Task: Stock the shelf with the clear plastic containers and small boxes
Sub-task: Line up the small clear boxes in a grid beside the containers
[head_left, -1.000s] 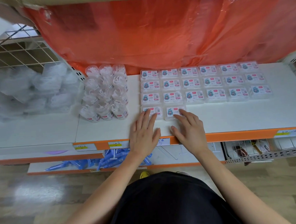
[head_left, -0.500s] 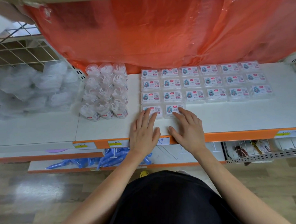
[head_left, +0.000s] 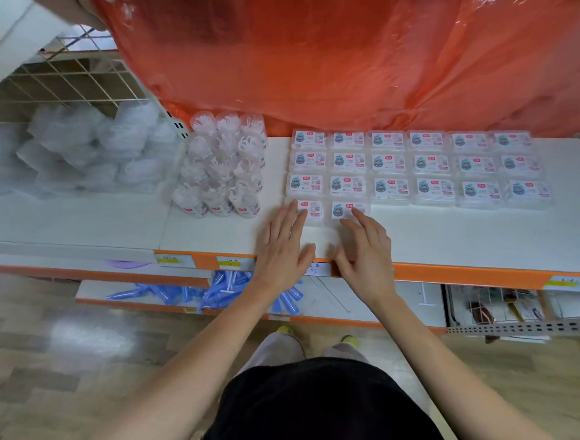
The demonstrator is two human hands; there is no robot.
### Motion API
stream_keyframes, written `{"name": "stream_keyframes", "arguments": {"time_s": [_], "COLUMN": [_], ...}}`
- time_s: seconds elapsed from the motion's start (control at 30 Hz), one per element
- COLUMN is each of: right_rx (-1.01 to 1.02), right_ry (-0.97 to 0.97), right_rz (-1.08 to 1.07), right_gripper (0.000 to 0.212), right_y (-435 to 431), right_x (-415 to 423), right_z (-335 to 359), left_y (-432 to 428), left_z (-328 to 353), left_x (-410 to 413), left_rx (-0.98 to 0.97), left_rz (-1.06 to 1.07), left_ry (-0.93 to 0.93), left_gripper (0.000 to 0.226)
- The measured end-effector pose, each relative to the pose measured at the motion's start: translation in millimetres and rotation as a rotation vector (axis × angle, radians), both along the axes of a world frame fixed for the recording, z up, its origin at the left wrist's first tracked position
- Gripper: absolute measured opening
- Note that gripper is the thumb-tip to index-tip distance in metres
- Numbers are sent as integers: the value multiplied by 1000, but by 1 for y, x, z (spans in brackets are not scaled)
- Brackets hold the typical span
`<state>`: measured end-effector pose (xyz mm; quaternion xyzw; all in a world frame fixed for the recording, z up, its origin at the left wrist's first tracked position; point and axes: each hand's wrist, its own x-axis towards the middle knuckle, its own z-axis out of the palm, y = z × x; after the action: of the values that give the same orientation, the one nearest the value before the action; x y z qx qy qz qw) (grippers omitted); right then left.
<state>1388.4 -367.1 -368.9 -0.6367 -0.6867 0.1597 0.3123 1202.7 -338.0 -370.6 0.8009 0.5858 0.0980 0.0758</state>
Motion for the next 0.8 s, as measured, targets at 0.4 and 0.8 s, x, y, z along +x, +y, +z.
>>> {"name": "stream_keyframes", "arguments": {"time_s": [0.4,0.8], "right_rx": [5,35], "right_ry": [23,-28], "right_rz": [268,327], "right_gripper": [47,52], "right_y": [-4,-6], "right_x": [-102,-319], "right_z": [28,51], "left_y": [-38,-73], "left_z": [26,47], "left_x": [-93,-312], "left_rx": [121,218], "left_rz": [172,322], "left_ry": [-75,-68], "left_gripper": [71,71]}}
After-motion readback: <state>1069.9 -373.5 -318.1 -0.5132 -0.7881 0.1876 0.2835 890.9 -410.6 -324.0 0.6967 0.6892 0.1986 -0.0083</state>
